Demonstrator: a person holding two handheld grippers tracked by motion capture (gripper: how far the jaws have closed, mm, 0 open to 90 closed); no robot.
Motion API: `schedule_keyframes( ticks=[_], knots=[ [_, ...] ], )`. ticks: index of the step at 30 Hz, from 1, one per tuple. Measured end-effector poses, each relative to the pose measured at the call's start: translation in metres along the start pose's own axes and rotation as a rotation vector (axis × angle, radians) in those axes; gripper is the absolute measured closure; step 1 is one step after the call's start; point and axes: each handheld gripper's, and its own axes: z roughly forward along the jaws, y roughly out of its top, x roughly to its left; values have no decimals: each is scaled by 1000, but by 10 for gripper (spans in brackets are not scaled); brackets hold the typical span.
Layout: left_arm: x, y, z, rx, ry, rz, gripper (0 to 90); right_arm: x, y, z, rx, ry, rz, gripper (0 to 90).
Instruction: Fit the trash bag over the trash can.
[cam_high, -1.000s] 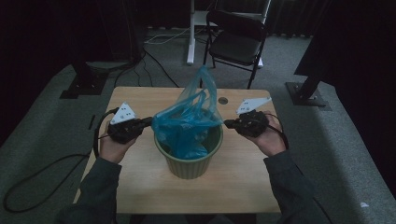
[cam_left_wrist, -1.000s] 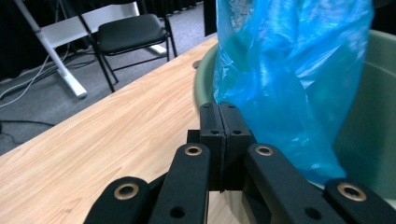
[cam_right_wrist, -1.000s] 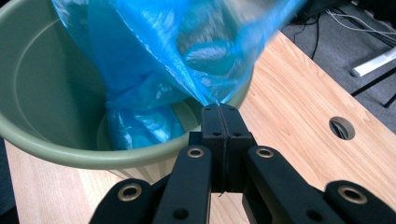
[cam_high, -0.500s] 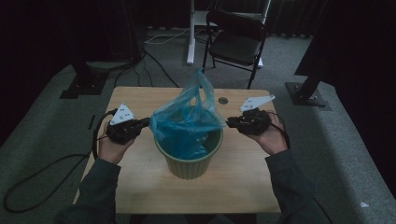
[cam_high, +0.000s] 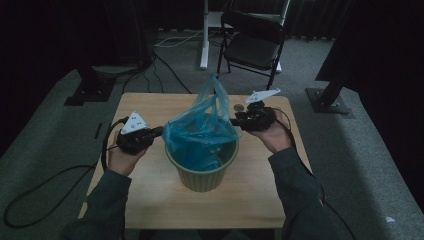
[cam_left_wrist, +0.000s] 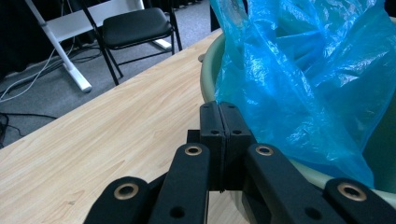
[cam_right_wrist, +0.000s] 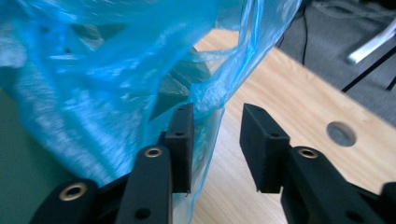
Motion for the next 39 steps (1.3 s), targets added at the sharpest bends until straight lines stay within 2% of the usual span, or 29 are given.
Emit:
schedule_keyframes(
  ticks=[1,2,4,5,8,13,16,22,27,32,39],
  knots=[
    [0,0,0,0,0,0,894,0,0,0,0,0,0,628],
    [0,0,-1,-2,-1,0,893,-3,0,9,25,21,12,706],
    [0,0,-2,-6,-1,-1,891,-3,0,13,28,40,5,843],
    [0,0,-2,-6,-1,-1,887,-2,0,12,27,32,-1,894],
    [2,-1,-4,-8,3,-2,870,-2,1,11,19,20,-9,900],
    [11,-1,-13,-37,38,-31,808,-3,1,2,3,3,-14,900],
    [13,1,-14,-42,48,-34,784,-3,1,2,3,2,-15,900],
    [17,15,-11,-59,70,-36,738,-1,1,4,5,8,-18,900],
    [21,29,-2,-62,70,-49,698,1,3,5,3,10,-30,900],
    [24,33,0,-63,78,-61,686,1,5,3,1,7,-36,900],
    [26,34,1,-61,66,-68,643,0,4,2,10,2,-44,900]
  ],
)
